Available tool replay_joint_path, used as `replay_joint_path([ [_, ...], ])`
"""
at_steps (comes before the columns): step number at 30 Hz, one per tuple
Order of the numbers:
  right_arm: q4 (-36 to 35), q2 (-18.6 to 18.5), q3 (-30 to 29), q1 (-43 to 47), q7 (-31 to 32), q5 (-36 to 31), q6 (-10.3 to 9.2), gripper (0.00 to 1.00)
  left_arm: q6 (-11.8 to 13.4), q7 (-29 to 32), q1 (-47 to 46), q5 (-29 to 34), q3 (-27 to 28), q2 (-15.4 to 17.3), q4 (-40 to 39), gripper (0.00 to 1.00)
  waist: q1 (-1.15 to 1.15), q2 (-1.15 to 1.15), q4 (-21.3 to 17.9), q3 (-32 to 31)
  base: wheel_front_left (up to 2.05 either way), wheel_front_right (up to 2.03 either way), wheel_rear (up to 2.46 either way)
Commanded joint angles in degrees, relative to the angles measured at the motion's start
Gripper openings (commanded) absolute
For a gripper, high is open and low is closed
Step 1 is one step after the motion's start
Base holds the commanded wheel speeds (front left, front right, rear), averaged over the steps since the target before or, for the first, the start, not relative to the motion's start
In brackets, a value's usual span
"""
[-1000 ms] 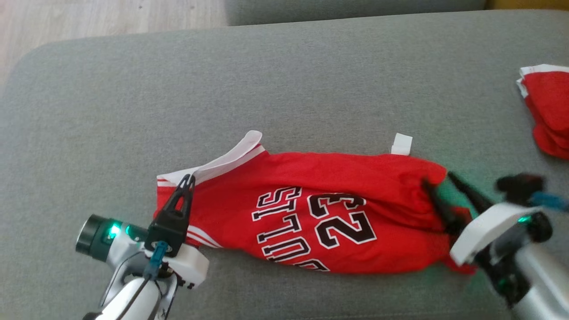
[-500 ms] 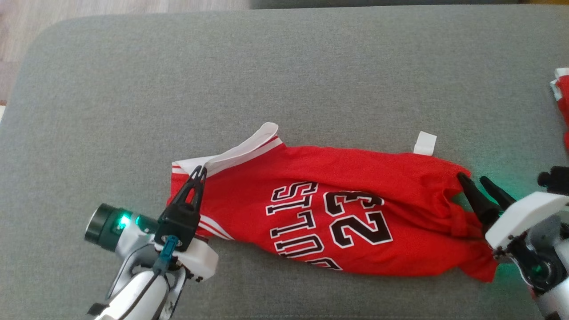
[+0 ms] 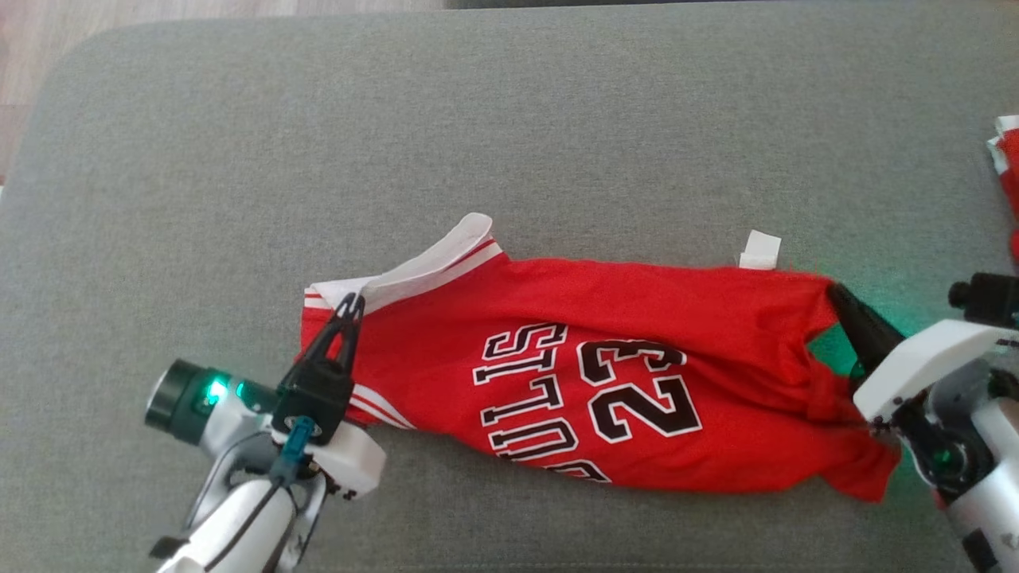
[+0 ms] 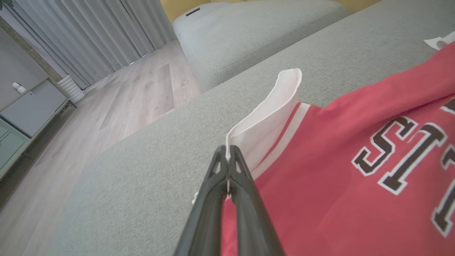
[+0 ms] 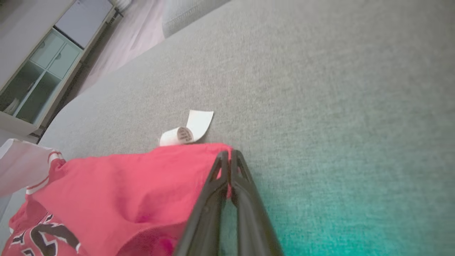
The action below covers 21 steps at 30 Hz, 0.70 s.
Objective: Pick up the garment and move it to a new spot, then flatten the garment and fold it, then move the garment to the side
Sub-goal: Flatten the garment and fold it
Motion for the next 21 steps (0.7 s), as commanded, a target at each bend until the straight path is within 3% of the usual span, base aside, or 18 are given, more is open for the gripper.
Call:
replay_joint_path([
  [1, -1.4, -2.3, 0.8, -1.8, -1.6, -0.5, 0.39, 0.00, 0.1, -0.5, -3.7, 0.4, 2.3, 2.2, -1.5, 0.00, 0.00, 0.00, -0.2, 0.0, 0.00, 0.00, 0.00],
  [7, -4.5, -7.6, 2.1, -6.2, -5.1, -1.8, 0.39, 0.00, -2.6, -1.9, -10.9, 2.1, 3.6, 5.9, -3.2, 0.00, 0.00, 0.00, -1.1, 1.0, 0.00, 0.00, 0.00],
  [13, -7.9, -13.2, 0.6, -17.4, -3.9, -3.4, 0.39, 0.00, -9.9, -1.1, -27.8, 2.3, 6.9, 10.2, -3.9, 0.00, 0.00, 0.00, -2.7, 4.6, 0.00, 0.00, 0.00],
  [19, -7.0, -13.7, -0.7, -35.3, 0.0, -7.3, 0.39, 0.00, -16.7, -0.9, -49.8, 5.0, 7.9, 10.9, 1.3, 0.00, 0.00, 0.00, -5.0, 11.2, 0.00, 0.00, 0.00],
  [21, -5.5, -13.2, -0.5, -42.0, 0.7, -9.3, 0.39, 0.00, -18.2, -1.9, -57.3, 5.4, 8.2, 9.6, 4.0, 0.00, 0.00, 0.00, -5.8, 13.4, 0.00, 0.00, 0.00],
])
